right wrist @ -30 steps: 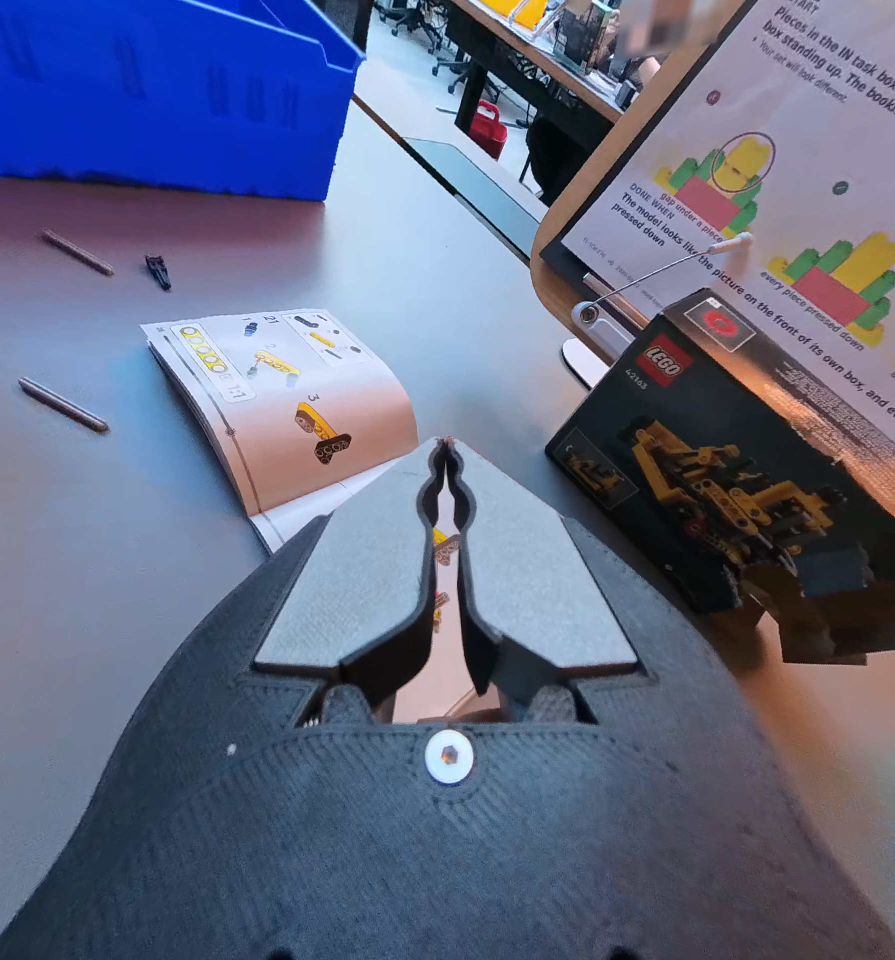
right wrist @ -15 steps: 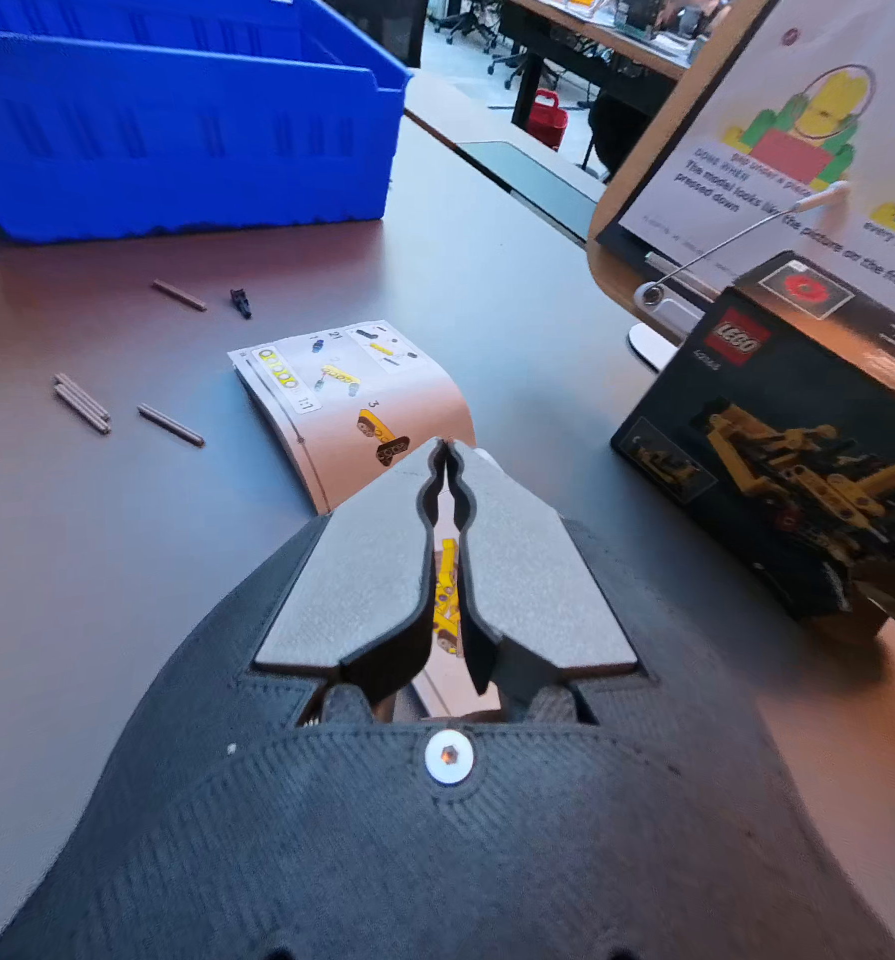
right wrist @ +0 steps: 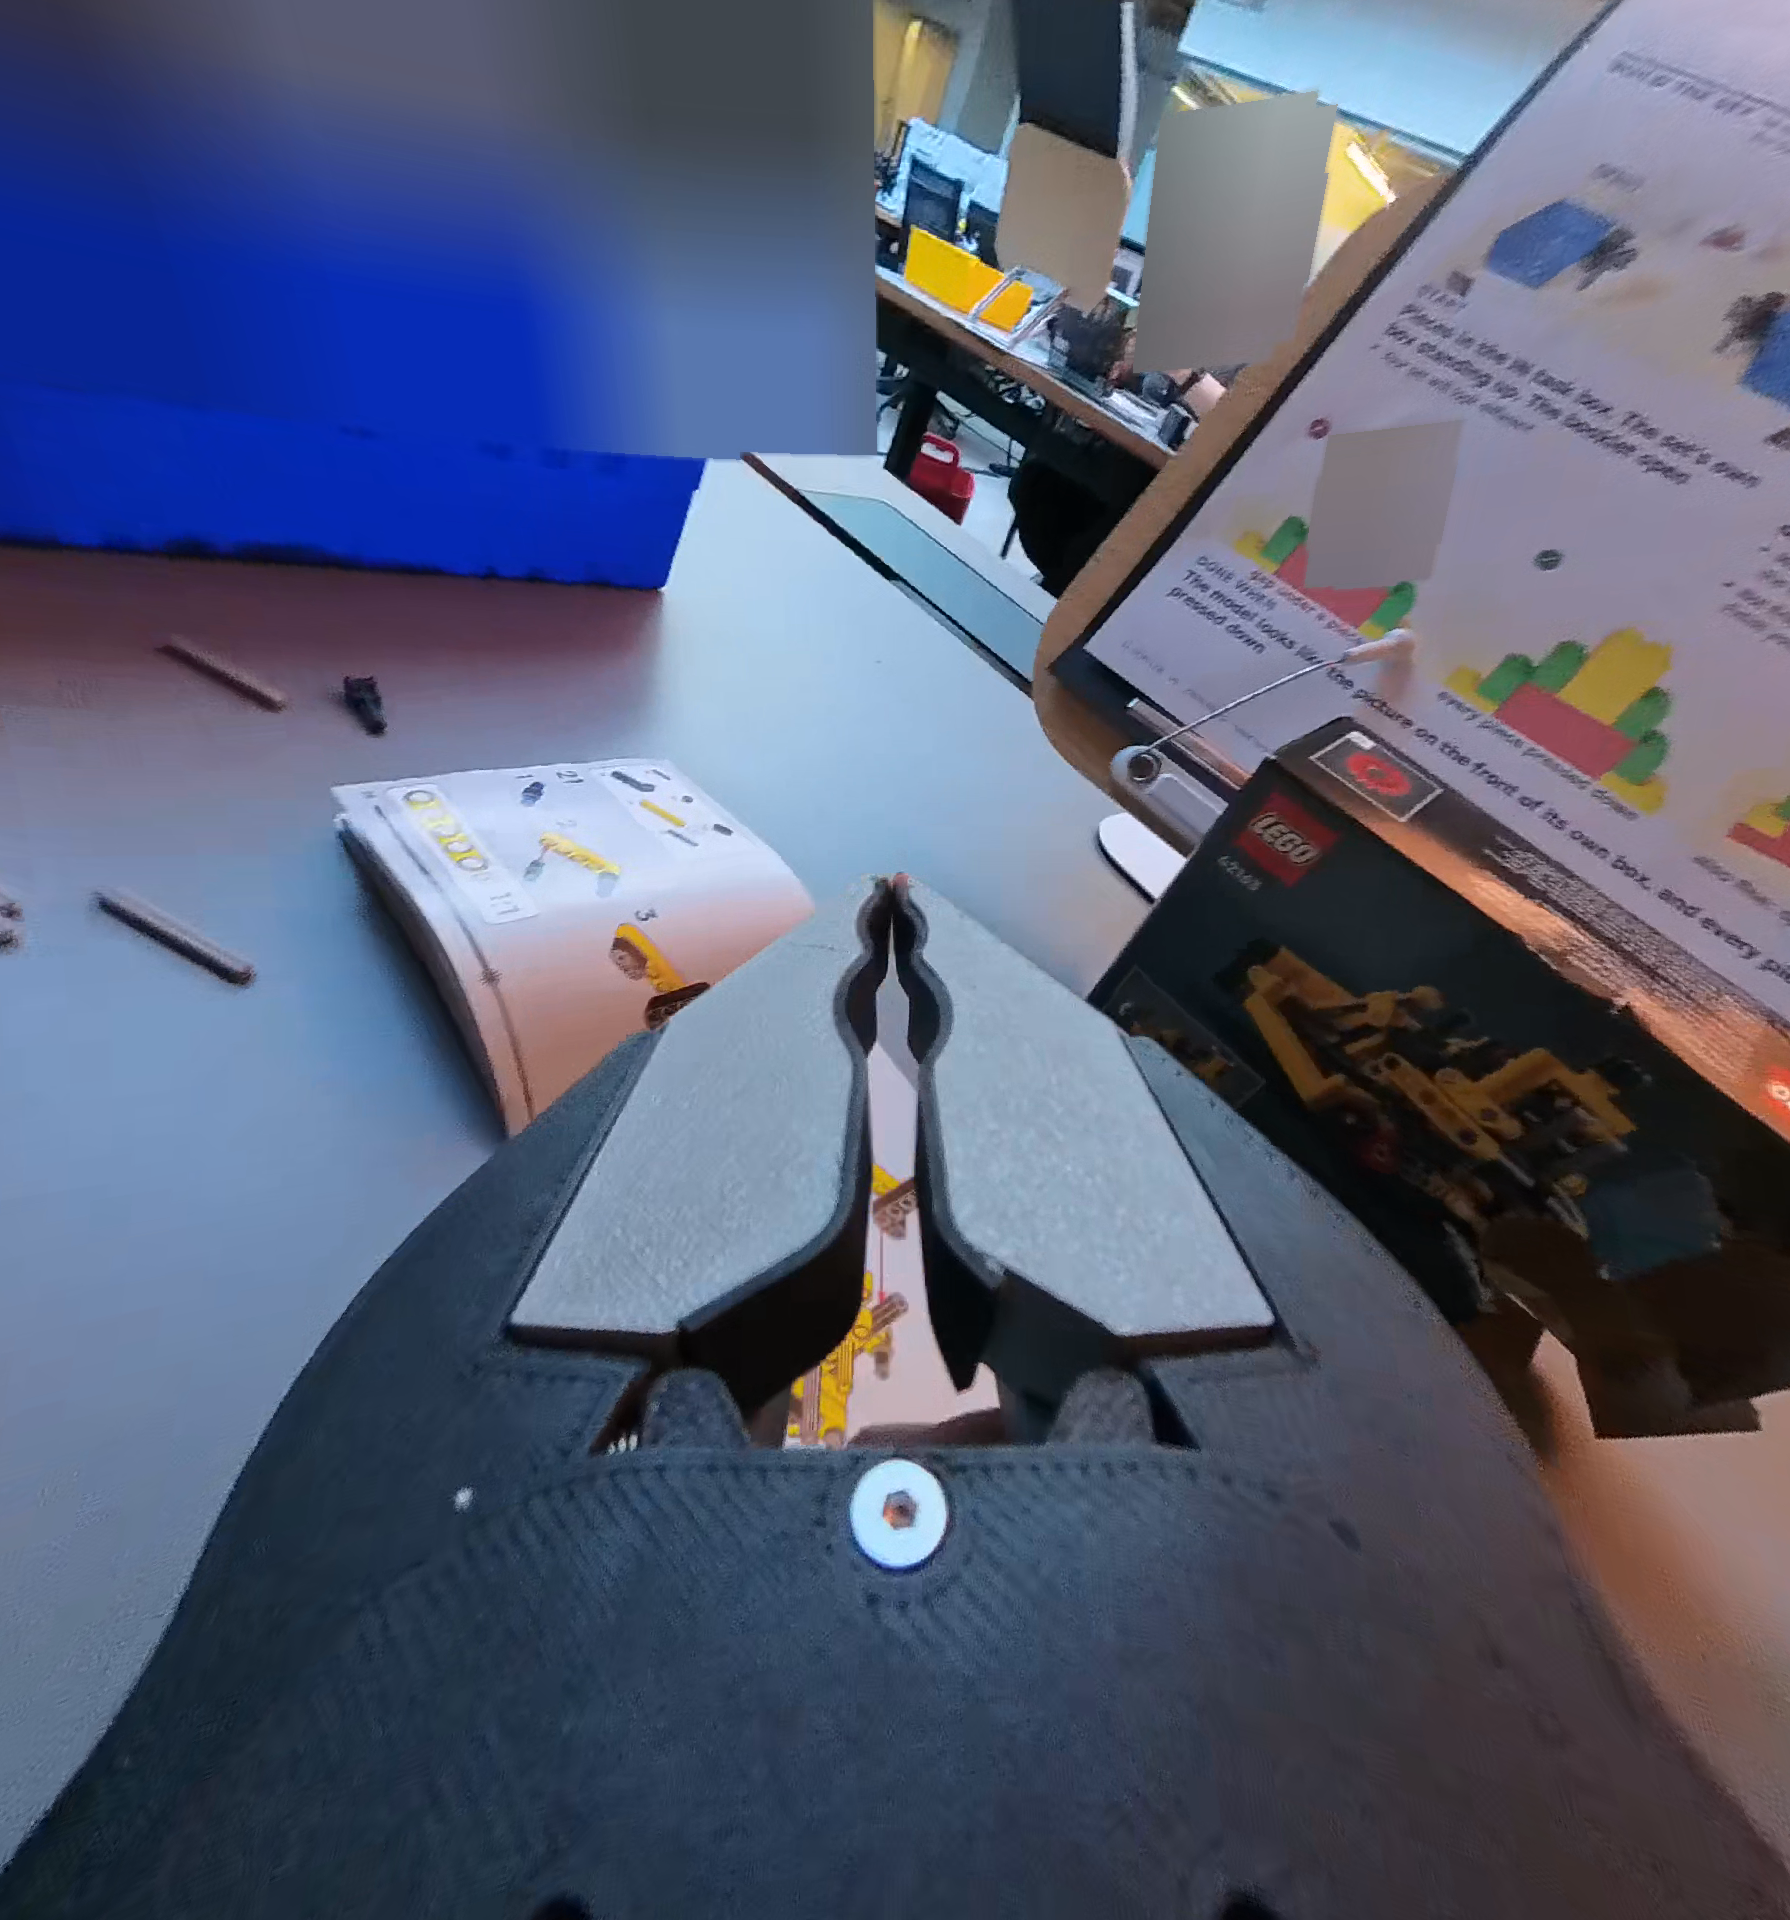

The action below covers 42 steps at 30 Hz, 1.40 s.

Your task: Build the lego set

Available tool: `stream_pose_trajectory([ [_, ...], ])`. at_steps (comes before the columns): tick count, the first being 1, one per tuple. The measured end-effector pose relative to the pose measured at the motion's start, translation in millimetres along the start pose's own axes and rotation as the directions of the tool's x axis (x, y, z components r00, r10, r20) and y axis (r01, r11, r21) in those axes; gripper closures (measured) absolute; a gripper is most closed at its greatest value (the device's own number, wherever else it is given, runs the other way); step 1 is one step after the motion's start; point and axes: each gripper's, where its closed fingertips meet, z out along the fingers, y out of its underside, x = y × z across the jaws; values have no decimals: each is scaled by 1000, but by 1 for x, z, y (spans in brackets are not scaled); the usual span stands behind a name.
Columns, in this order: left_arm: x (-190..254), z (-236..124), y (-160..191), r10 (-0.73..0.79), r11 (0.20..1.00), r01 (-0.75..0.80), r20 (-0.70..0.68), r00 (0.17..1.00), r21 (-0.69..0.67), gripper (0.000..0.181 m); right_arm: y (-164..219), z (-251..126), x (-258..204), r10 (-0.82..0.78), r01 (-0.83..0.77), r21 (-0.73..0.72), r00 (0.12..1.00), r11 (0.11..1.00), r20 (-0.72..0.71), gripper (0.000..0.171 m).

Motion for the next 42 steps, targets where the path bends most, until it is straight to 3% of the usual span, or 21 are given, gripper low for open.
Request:
stream_pose_trajectory([
  [3,-20,0,7,-90,995,87,81,993,37,153,5,6,3,25,-26,-22,1000,999,-7,171],
  [5,-13,5,11,-156,987,156,13,988,27,153,10,10,7,21,-22,-57,999,998,-30,152],
  [13,-18,4,19,-131,990,133,42,990,-40,145,22,11,24,40,-52,-106,993,993,-115,156],
  [17,-23,9,36,-153,981,158,51,987,-117,145,24,15,15,41,-48,-115,997,992,-66,160],
  [19,-23,13,56,-97,969,107,53,994,-223,144,24,18,5,41,-42,-123,999,991,-13,163],
  [22,-44,12,97,59,903,10,147,987,-429,150,23,19,-7,36,-30,-127,999,991,41,164],
  [25,-54,15,106,79,858,12,155,985,-513,150,21,17,-15,29,-20,-125,997,992,70,164],
  [29,-63,27,117,56,759,21,96,994,-651,157,12,11,-25,17,-7,-99,994,995,106,165],
  [33,-63,34,143,40,604,-18,9,999,-797,154,2,7,-30,-10,18,-68,994,997,112,165],
  [38,-68,37,163,100,489,-76,-30,995,-869,159,-9,1,-35,-34,37,-27,993,999,114,166],
  [42,-63,38,165,51,479,-63,-44,998,-875,169,-13,-1,-36,-43,45,-12,993,999,113,166],
])
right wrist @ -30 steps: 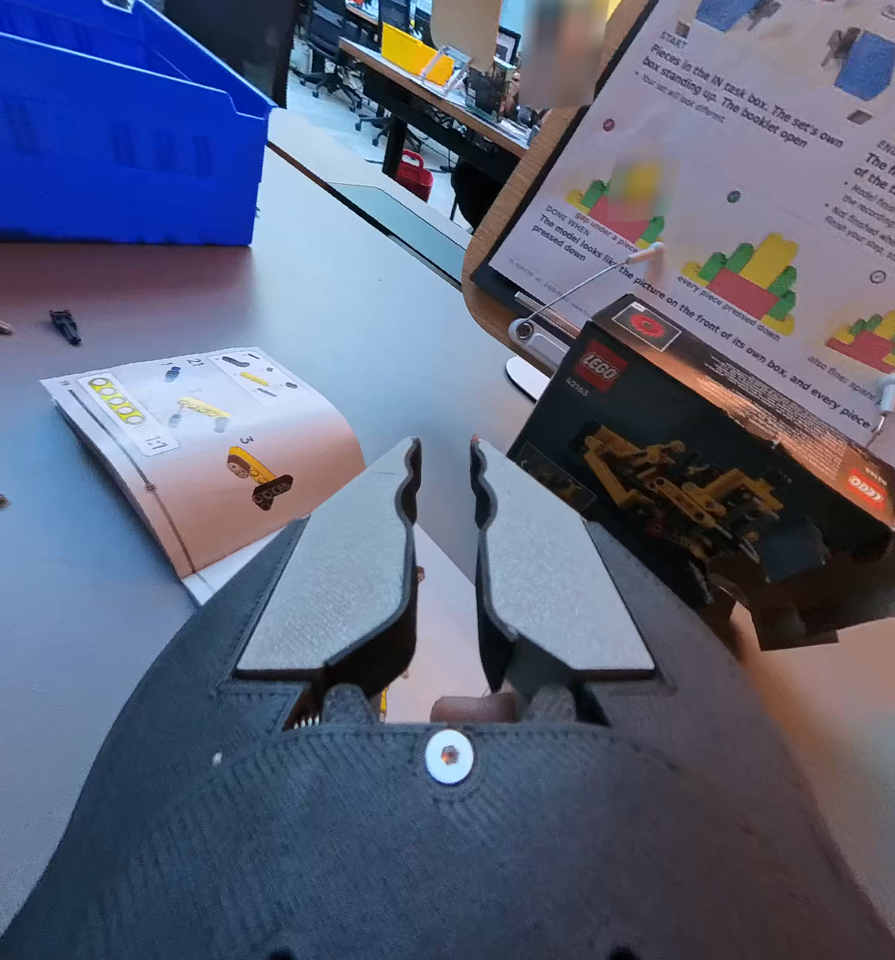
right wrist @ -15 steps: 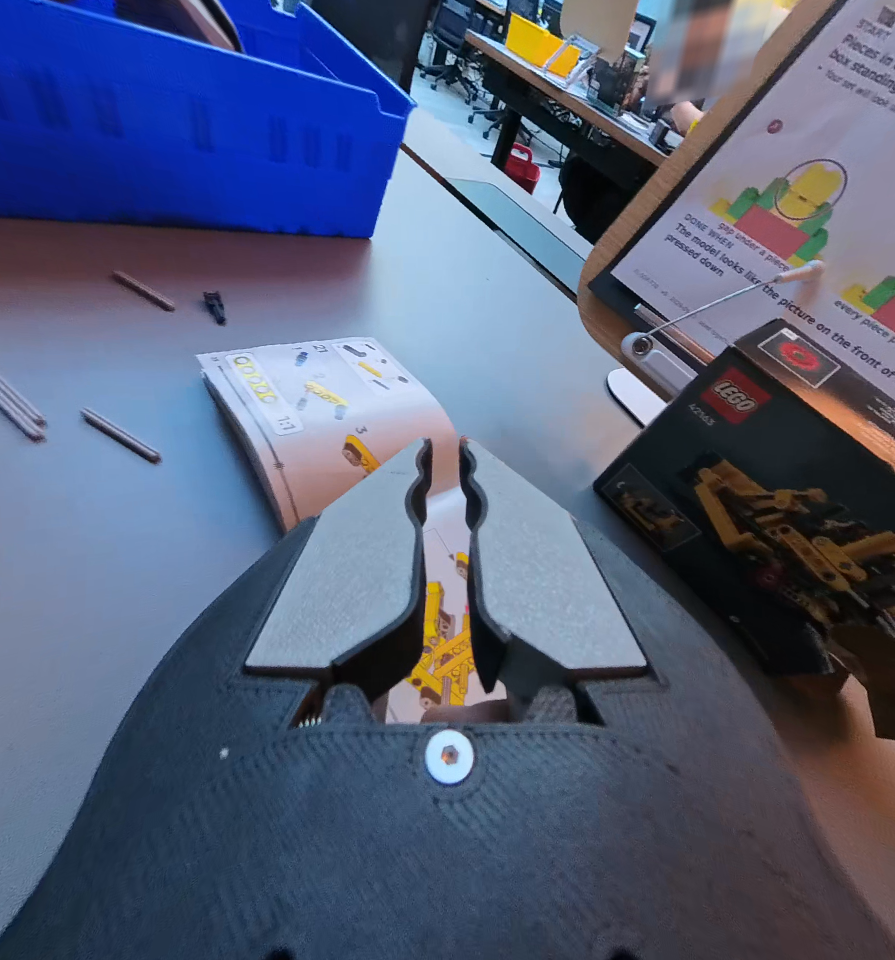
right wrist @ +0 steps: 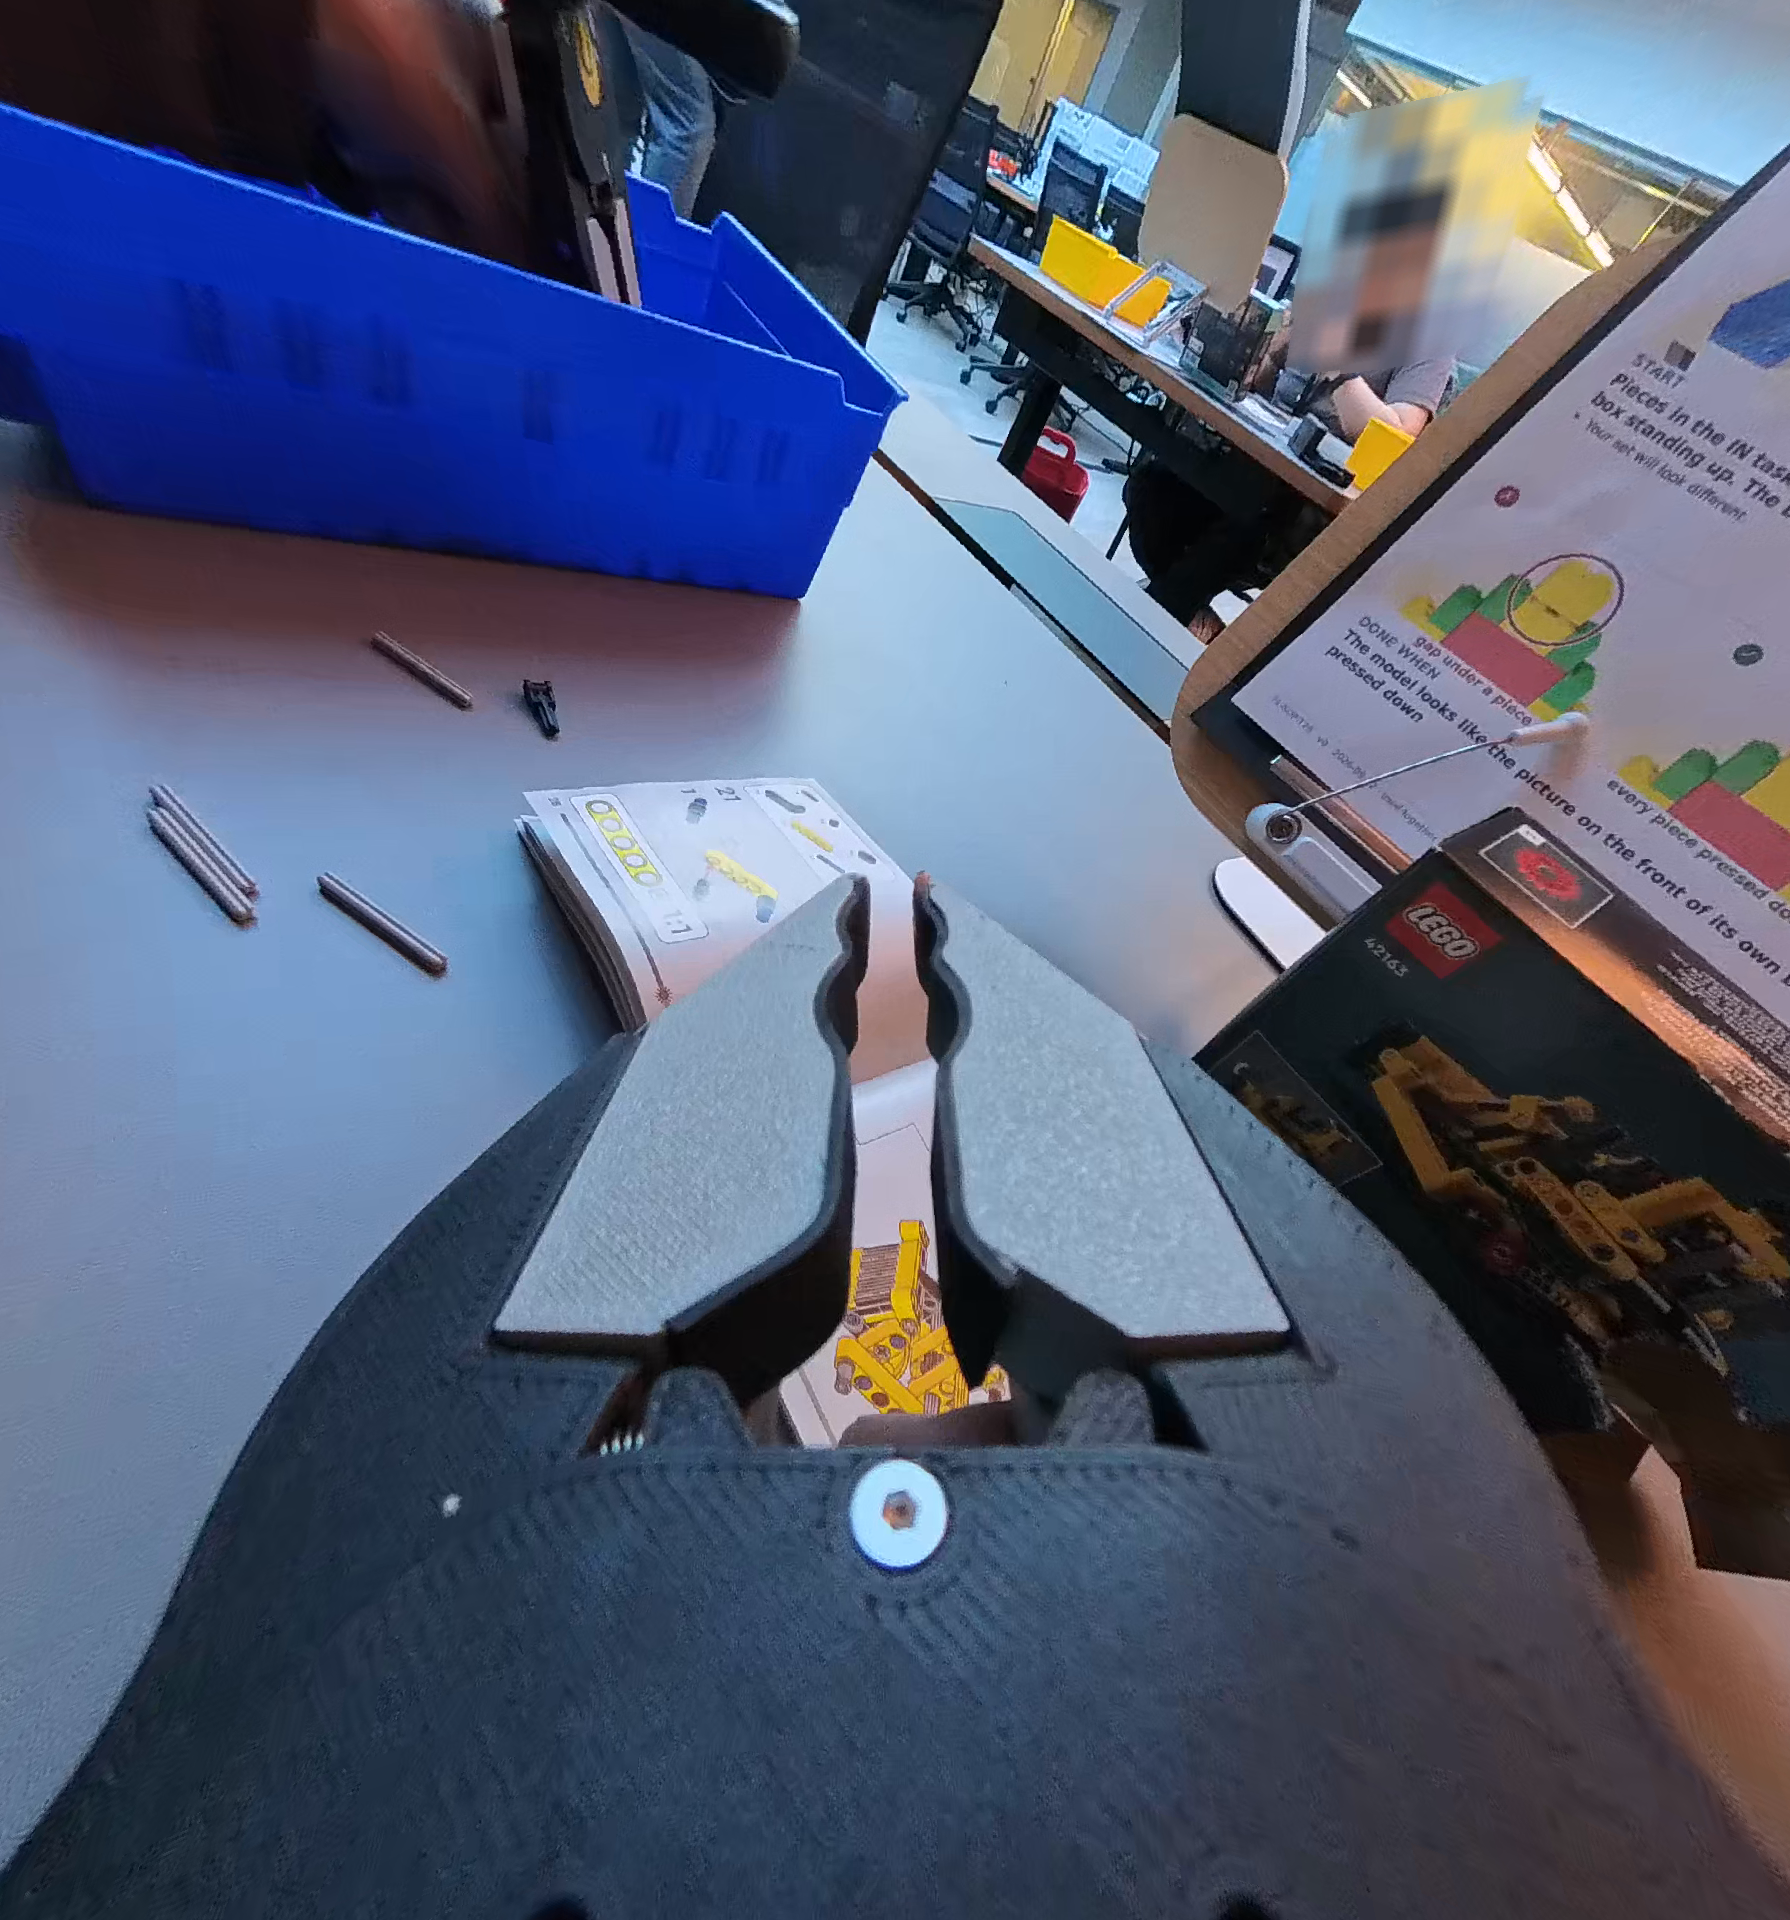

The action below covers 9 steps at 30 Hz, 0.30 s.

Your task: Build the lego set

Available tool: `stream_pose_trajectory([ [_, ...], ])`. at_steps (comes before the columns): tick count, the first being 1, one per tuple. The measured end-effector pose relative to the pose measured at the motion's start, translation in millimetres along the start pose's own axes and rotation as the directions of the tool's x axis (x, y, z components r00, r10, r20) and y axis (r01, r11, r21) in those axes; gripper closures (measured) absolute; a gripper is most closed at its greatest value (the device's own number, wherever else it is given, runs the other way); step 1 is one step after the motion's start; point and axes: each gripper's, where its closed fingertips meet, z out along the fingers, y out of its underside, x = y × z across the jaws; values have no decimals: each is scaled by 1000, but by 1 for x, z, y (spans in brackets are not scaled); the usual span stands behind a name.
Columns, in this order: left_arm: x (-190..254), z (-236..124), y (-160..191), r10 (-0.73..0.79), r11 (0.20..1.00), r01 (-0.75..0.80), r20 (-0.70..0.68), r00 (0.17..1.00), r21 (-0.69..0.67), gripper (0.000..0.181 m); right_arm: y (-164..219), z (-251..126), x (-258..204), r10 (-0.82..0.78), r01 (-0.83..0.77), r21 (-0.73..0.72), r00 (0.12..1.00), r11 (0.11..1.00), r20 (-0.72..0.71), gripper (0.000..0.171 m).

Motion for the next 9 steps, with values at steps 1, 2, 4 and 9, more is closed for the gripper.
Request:
stream_pose_trajectory([
  [1,1,0,0,-16,1000,16,-15,1000,0,171,-1,0,0,1,-1,3,1000,1000,1,166],
  [2,1,0,1,-23,1000,23,-24,999,-5,173,-1,-1,-1,2,-2,5,1000,1000,3,166],
  [4,0,-1,3,-12,1000,12,-14,1000,-26,174,-3,-1,-2,0,0,10,1000,1000,5,167],
  [9,21,-42,-26,-4,989,11,-49,999,148,176,-8,-5,-1,-17,17,27,1000,999,-7,168],
])
